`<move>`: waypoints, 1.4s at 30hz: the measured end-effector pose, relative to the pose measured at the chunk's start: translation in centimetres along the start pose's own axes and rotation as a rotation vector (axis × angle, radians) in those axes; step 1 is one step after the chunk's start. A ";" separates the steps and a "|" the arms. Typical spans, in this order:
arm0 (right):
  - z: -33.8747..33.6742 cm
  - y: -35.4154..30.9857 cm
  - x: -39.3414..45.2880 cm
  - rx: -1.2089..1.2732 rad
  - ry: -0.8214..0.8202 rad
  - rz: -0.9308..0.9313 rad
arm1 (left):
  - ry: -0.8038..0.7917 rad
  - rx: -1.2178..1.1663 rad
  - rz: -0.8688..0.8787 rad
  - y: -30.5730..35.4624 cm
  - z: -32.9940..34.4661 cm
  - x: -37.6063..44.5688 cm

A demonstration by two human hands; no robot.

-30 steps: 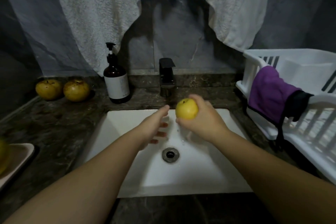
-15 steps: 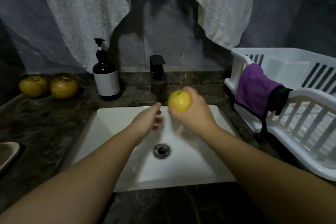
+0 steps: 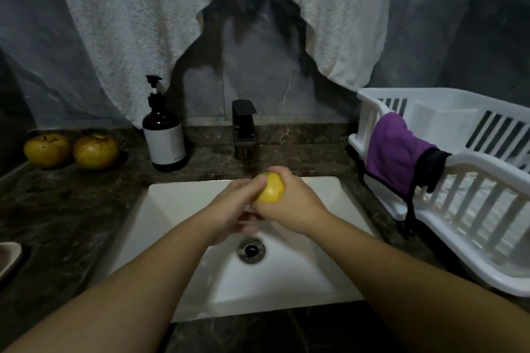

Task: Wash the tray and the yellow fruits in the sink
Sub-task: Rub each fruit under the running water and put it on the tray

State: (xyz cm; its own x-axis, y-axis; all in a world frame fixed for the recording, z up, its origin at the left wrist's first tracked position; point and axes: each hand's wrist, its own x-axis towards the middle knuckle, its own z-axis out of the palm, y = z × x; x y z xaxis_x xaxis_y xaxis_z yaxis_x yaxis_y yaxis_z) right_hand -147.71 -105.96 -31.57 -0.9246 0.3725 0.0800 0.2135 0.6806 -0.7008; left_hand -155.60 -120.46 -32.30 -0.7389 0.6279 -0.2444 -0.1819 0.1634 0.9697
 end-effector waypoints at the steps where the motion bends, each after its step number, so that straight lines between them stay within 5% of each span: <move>1: 0.1 -0.5 0.1 0.055 0.023 -0.029 | -0.024 -0.039 0.015 -0.1 0.4 0.0; 5: -0.3 -1.0 -0.1 0.105 -0.098 -0.055 | 0.011 -0.091 0.048 0.3 1.1 -0.1; 8: -2.6 -0.2 0.3 0.059 -0.276 0.037 | 0.119 0.100 0.042 0.6 1.0 0.0; 13: -6.0 -0.3 -0.6 -0.298 0.022 -0.021 | 0.202 0.480 0.024 2.1 0.7 0.1; 16: -7.8 -1.0 -2.2 -0.663 -0.400 0.083 | 0.165 1.147 0.018 4.3 1.2 -1.0; 17: -8.3 -1.6 -2.6 -0.728 -0.453 0.100 | 0.160 1.178 0.012 4.8 1.3 -1.3; 21: -12.6 -5.0 -3.1 -0.722 -0.084 -0.082 | 0.150 0.989 0.112 6.6 2.8 -2.8; 24: -16.7 -6.0 -2.9 -0.835 0.130 0.041 | 0.167 0.823 0.191 7.3 4.1 -4.2; 28: -20.4 -3.9 -2.2 -0.864 0.014 0.333 | 0.135 0.464 0.191 7.8 5.6 -5.4; 36: -21.9 -3.9 -1.2 -0.699 0.064 0.514 | 0.005 -0.155 0.118 7.4 5.7 -5.9; 39: -22.0 -4.7 -1.1 -0.622 0.318 0.296 | 0.051 -0.300 0.100 7.4 5.2 -5.6; 42: -19.5 -6.7 -1.5 -0.268 0.438 0.054 | 0.066 -0.509 0.108 7.5 4.9 -5.5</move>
State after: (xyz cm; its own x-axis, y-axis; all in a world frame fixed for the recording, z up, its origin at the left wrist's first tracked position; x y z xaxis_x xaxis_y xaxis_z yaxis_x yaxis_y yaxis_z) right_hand -141.59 -98.78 -13.22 -0.7033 0.6018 0.3784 0.3836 0.7694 -0.5107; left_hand -149.73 -118.95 -23.68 -0.8070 0.5690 -0.1580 -0.3828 -0.3003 0.8737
